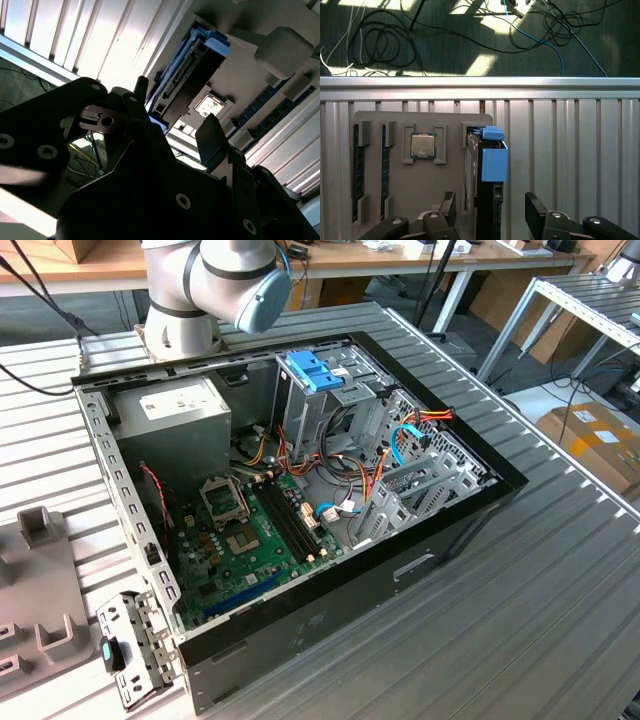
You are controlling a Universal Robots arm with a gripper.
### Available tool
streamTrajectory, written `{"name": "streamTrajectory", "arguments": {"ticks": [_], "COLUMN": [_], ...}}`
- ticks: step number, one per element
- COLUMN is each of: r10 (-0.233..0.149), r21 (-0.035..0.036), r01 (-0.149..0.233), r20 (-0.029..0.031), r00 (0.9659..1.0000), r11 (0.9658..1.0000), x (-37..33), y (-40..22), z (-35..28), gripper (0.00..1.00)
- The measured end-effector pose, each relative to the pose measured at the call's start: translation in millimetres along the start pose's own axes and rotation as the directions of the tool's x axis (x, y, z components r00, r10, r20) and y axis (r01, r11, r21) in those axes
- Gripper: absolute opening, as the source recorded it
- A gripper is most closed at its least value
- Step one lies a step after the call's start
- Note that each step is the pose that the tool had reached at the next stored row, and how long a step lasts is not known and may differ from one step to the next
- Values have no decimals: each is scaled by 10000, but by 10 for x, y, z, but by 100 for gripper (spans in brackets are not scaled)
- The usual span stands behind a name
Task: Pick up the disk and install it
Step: 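Pick up the disk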
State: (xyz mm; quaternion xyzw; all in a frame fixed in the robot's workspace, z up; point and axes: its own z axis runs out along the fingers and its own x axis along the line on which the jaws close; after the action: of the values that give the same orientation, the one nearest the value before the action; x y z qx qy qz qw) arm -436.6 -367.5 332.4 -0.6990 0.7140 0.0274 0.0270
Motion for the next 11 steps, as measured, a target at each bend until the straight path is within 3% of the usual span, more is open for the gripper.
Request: {"name": "streamTrajectory", "arguments": {"ticks": [7,11], "r10": [0,0], "r21": [-1,-1], "r01": [0,0], "r20": [-2,-7], "r00": [10000,10000], "r11": [10000,10000], "x": [13,18], "y": [0,-1], "z": [172,235], "gripper": [66,66]}}
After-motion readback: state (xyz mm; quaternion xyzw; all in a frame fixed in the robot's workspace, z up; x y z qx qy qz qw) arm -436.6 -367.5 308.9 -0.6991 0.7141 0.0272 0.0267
